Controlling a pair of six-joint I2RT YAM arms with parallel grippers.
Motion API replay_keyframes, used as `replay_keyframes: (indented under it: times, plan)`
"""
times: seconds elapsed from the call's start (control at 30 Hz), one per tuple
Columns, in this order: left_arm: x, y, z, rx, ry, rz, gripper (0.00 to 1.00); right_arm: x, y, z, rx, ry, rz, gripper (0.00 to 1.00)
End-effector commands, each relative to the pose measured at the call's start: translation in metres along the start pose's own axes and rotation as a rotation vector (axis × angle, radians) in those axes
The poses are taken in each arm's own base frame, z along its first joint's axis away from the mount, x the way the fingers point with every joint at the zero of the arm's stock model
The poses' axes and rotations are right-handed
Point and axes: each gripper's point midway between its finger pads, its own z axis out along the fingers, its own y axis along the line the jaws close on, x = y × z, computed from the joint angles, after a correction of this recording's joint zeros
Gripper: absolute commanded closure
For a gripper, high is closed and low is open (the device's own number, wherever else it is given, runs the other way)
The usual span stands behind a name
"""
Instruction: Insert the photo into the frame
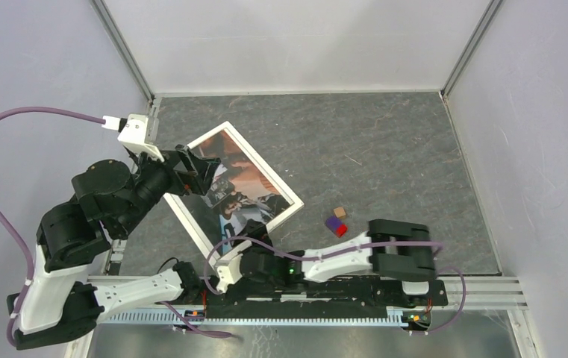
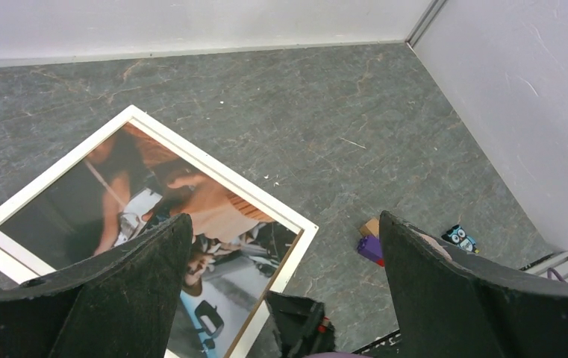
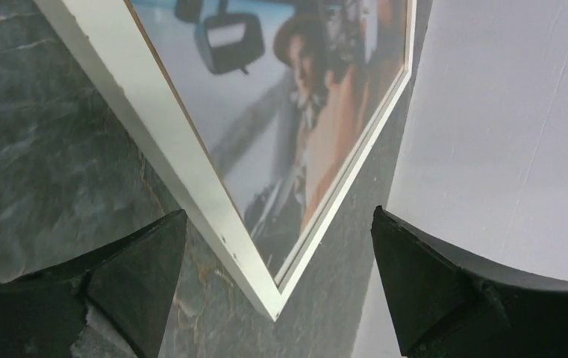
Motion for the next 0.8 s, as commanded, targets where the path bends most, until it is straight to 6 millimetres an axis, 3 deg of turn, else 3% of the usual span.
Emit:
replay_keyframes:
  times: [0.0,0.17,0.33,0.47,0.77]
  plan:
    - [-0.009,-0.006,0.011,0.000,-0.038,0.039,0.00,-0.010,-0.026,-0.051,-0.021,-0.118,0.241,0.02]
    - [-0.004,-0.010,0.019,0.000,-0.035,0.053,0.00,0.018,-0.049,-0.097,0.013,-0.163,0.453,0.02]
    - [-0.004,-0.015,0.025,0.013,-0.045,0.051,0.00,0.082,-0.102,-0.135,0.261,-0.042,0.780,0.02]
    - [-0.006,-0.017,0.027,0.018,-0.058,0.046,0.00,0.120,-0.143,-0.164,0.382,0.017,1.014,0.02]
    - [-0.032,-0.024,0.016,0.068,-0.148,-0.025,0.00,0.144,-0.238,-0.252,0.585,-0.104,1.309,0.02]
